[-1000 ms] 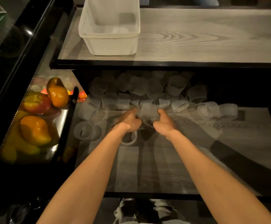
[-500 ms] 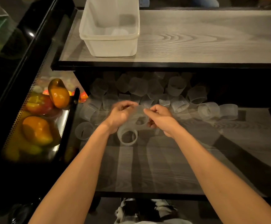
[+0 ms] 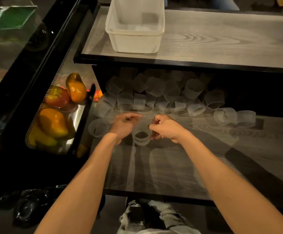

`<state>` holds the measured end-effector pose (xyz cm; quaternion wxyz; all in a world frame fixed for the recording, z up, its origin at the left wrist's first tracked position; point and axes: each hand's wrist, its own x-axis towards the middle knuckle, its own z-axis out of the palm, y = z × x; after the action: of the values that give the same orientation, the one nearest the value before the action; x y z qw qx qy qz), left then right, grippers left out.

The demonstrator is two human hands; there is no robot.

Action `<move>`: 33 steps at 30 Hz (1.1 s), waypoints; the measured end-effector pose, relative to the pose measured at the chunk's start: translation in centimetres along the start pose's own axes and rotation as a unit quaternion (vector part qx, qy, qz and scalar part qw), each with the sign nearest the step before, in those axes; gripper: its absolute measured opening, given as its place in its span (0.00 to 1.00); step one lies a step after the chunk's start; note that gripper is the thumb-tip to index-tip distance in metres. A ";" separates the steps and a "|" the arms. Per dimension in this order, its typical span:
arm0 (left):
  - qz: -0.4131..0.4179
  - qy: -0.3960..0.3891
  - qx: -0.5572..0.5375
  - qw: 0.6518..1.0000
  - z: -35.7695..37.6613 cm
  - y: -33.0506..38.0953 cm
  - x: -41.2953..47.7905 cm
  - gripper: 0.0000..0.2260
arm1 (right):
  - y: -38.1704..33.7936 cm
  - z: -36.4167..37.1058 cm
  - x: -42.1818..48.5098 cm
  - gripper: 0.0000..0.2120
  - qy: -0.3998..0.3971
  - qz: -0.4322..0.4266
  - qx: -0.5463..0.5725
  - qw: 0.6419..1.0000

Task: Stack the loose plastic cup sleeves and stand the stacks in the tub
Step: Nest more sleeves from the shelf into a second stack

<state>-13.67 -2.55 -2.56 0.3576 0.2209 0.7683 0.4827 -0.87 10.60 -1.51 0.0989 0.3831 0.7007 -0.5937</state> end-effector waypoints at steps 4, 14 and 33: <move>-0.006 0.007 0.008 1.000 -0.4 -0.9 0.0 0.10 | -0.2 0.5 0.0 0.05 0.017 -0.005 -0.045 0.999; -0.122 0.284 0.110 0.945 -3.0 -3.0 -0.7 0.13 | -2.8 4.9 0.5 0.08 0.162 -0.176 -0.331 0.913; -0.250 0.288 0.056 0.923 -5.9 -4.6 -2.2 0.24 | -7.3 13.4 5.0 0.21 -0.060 -0.053 -0.024 0.997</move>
<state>-16.72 -9.52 -4.33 0.2173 -0.1076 0.8942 0.3763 -13.29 0.55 -2.66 0.1185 0.3068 0.7266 -0.6031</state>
